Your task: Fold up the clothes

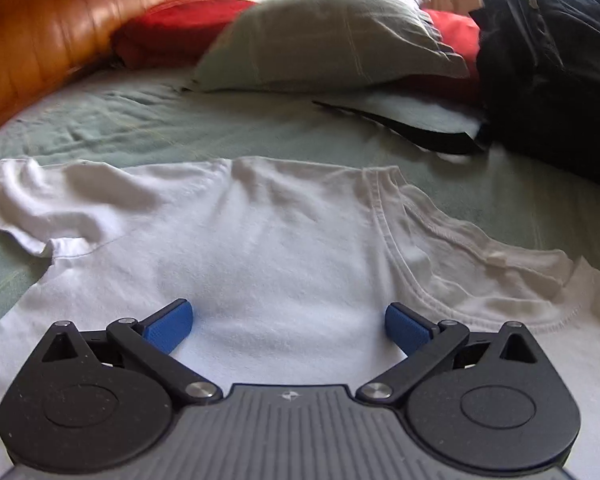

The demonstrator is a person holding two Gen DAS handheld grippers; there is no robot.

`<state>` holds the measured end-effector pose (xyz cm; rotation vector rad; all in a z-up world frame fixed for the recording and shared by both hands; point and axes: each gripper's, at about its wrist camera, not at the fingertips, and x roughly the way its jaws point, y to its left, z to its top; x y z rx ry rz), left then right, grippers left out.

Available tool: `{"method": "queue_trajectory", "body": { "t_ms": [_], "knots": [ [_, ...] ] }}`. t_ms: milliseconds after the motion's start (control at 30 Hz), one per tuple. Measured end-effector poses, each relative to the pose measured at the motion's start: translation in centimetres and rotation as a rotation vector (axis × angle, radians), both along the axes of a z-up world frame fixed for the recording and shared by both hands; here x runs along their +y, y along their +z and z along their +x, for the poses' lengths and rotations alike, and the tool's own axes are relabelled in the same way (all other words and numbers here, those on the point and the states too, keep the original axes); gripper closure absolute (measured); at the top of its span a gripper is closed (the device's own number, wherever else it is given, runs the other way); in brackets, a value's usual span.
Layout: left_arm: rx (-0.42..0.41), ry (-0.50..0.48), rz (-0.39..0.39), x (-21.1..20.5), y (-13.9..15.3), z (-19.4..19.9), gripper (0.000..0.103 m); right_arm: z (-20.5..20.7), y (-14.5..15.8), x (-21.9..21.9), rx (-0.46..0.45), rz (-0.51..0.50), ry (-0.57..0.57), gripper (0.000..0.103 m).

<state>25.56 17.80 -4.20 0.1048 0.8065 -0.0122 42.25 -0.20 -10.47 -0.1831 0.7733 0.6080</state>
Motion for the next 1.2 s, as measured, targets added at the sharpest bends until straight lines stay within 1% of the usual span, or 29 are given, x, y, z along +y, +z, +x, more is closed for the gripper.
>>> {"method": "queue_trajectory", "body": {
  "t_ms": [67, 100, 233, 333, 400, 467, 533, 600, 700, 767, 833, 900, 1000, 1033, 1100, 1133, 1200],
  "knots": [
    [-0.022, 0.003, 0.040, 0.4, 0.1, 3.0, 0.001, 0.3, -0.1, -0.5, 0.006, 0.035, 0.010, 0.000],
    [-0.031, 0.005, 0.043, 0.7, 0.1, 4.5, 0.001, 0.2, -0.1, -0.6, 0.006, 0.043, 0.010, 0.000],
    [-0.038, 0.065, -0.024, 2.6, -0.6, 10.3, 0.001, 0.2, 0.0, -0.6, -0.007, 0.038, 0.018, 0.000],
    [0.005, 0.112, -0.088, 4.0, -2.1, 12.1, 0.001, 0.4, 0.0, -0.9, 0.005, 0.055, 0.019, 0.000],
    [0.039, 0.153, -0.113, 5.0, -3.1, 11.9, 0.001, 0.5, 0.1, -1.1, 0.013, 0.066, 0.018, 0.000],
    [0.077, 0.205, -0.140, 6.3, -4.1, 11.2, 0.001, 0.3, 0.2, -1.0, 0.015, 0.054, 0.015, 0.000],
    [0.067, 0.236, -0.149, 7.6, -4.4, 9.6, 0.001, 0.1, 0.5, -0.9, 0.022, 0.042, 0.007, 0.000],
    [0.069, 0.269, -0.140, 8.9, -4.1, 8.2, 0.001, -0.1, 0.9, -0.8, 0.039, 0.040, -0.001, 0.000],
    [0.051, 0.330, -0.117, 10.8, -2.7, 6.2, 0.001, -0.3, 1.4, -1.0, 0.069, 0.100, 0.016, 0.000],
    [0.019, 0.367, -0.127, 12.5, -1.8, 4.9, 0.001, -0.5, 1.6, -1.1, 0.081, 0.146, 0.031, 0.000],
    [-0.020, 0.424, -0.166, 14.5, -1.4, 3.6, 0.001, -0.5, 1.8, -1.2, 0.090, 0.182, 0.038, 0.000],
    [-0.031, 0.488, -0.231, 16.8, -1.8, 2.5, 0.001, -0.4, 1.8, -1.4, 0.101, 0.205, 0.037, 0.000],
    [-0.035, 0.594, -0.403, 20.4, -3.4, 0.8, 0.001, -0.1, 1.7, -1.6, 0.109, 0.216, 0.028, 0.000],
    [-0.056, 0.610, -0.461, 21.5, -4.0, 0.2, 0.001, 0.0, 1.7, -1.6, 0.109, 0.222, 0.025, 0.000],
    [-0.125, 0.632, -0.543, 23.2, -4.6, -0.9, 0.001, 0.1, 1.6, -1.8, 0.117, 0.239, 0.021, 0.000],
    [-0.154, 0.646, -0.577, 24.1, -4.8, -1.3, 0.001, 0.2, 1.6, -1.9, 0.121, 0.245, 0.017, 0.000],
    [-0.195, 0.688, -0.617, 26.1, -5.3, -1.6, 0.001, 0.3, 1.5, -2.0, 0.123, 0.254, 0.009, 0.000]
  ]
}}
